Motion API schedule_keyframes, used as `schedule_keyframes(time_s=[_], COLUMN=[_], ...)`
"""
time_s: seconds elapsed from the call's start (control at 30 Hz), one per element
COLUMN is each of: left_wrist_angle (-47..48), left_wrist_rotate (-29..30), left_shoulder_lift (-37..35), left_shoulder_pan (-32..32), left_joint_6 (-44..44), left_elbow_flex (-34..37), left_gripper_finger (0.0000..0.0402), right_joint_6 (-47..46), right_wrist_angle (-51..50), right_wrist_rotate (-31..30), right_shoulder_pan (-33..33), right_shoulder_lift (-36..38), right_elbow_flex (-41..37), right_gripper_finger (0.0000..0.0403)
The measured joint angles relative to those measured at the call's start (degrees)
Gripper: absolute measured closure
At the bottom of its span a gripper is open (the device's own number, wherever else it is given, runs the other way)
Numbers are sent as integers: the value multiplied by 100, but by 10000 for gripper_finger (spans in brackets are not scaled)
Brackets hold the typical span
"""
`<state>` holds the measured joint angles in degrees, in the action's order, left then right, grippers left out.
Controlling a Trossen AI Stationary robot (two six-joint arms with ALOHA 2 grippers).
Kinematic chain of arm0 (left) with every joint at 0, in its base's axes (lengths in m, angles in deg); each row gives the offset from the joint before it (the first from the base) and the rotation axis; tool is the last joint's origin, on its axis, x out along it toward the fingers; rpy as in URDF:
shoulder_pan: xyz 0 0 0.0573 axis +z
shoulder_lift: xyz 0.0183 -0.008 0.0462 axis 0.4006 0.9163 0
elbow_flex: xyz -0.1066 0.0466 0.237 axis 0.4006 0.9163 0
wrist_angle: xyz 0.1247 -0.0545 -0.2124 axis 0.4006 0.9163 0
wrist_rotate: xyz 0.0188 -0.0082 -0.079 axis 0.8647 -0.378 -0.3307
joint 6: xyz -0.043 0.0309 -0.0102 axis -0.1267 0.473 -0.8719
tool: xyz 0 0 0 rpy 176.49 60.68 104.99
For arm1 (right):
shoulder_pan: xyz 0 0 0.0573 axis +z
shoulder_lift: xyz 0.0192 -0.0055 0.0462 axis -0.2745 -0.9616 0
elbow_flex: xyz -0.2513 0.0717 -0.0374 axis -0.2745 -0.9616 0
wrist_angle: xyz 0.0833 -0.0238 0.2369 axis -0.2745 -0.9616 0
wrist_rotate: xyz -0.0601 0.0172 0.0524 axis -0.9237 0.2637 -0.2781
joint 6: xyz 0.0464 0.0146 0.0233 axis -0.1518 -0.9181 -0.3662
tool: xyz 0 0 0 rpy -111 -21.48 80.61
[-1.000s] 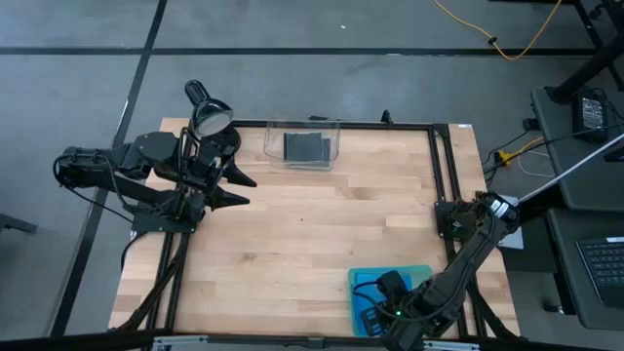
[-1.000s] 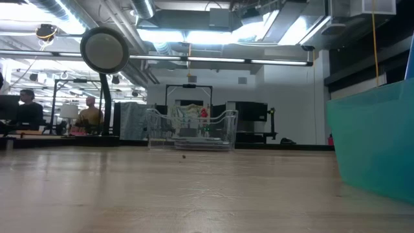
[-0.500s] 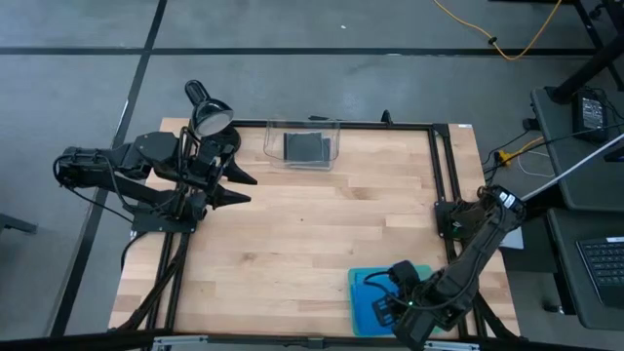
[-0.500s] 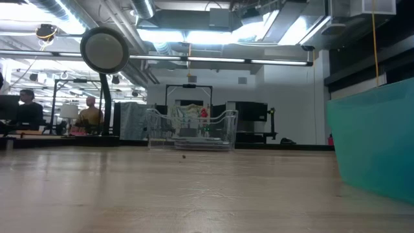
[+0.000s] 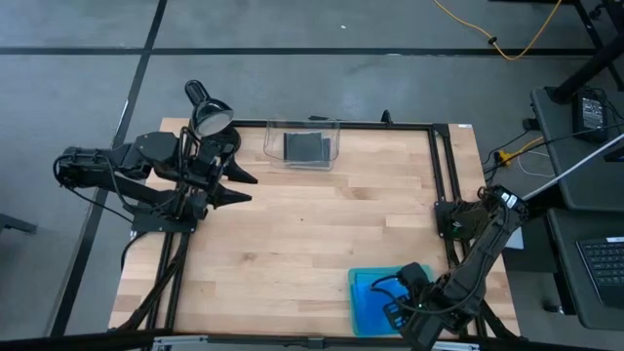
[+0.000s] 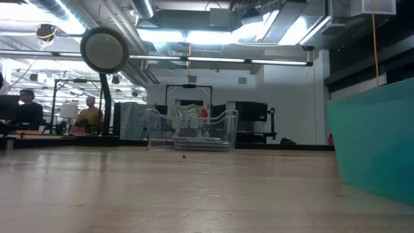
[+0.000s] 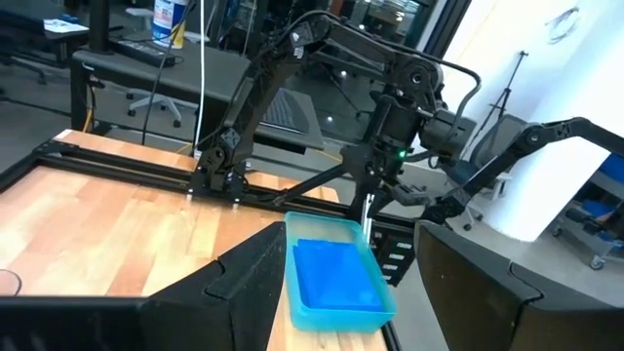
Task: Pick & place jewel cases by type
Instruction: Return to Home Position
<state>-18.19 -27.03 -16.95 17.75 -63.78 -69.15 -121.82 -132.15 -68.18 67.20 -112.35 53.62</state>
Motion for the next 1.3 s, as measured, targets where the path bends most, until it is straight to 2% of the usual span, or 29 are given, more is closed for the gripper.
schedule_keyframes(time_s=[0.13, 0.3, 0.5, 0.57, 0.67, 0.73, 0.77, 0.87, 0.9, 1.0, 1.1, 1.2, 1.3], left_wrist_angle=[13, 211, 304, 305, 504, 737, 878, 1254, 1482, 1986, 2247, 2263, 1893], left_wrist_rotate=[88, 591, 843, 971, 1686, 2119, 2157, 1840, 1738, 1657, 1610, 1526, 1430], left_shoulder_lift=[23, 56, 39, 35, 35, 17, -27, -181, -248, -476, -830, -1369, -2036], left_shoulder_pan=[0, 0, 0, -2, 33, 177, 285, 678, 802, 1112, 1340, 1563, 1692], left_joint_6=[20, 95, -96, -8, 229, 322, 347, 436, 418, 327, 568, 578, 76], left_elbow_flex=[2, 9, 9, 9, 7, 7, 7, 0, 1, 2, 167, 692, 1572], left_gripper_finger=[183, 183, 189, 206, 249, 289, 311, 380, 389, 397, 400, 400, 400], right_joint_6=[194, 1362, 3891, 4854, 6660, 7972, 8592, 9675, 10002, 10803, 11275, 11390, 11381], right_wrist_angle=[-253, -597, -140, 324, 1224, 1719, 1864, 1882, 1845, 1780, 1831, 1909, 2305], right_wrist_rotate=[-722, -2080, -3520, -3986, -4598, -4659, -4639, -4599, -4606, -4636, -4625, -4632, -4447], right_shoulder_pan=[-98, -620, -1882, -2379, -3076, -3562, -3801, -4502, -4706, -5137, -5423, -5620, -5687], right_shoulder_lift=[0, 44, 539, 833, 1320, 1642, 1797, 2262, 2410, 2872, 3456, 4277, 5358], right_elbow_flex=[0, 0, 0, 0, 3, 7, 7, 9, 9, -94, -539, -1369, -2569], right_gripper_finger=[231, 244, 286, 311, 359, 389, 394, 390, 391, 397, 394, 394, 398])
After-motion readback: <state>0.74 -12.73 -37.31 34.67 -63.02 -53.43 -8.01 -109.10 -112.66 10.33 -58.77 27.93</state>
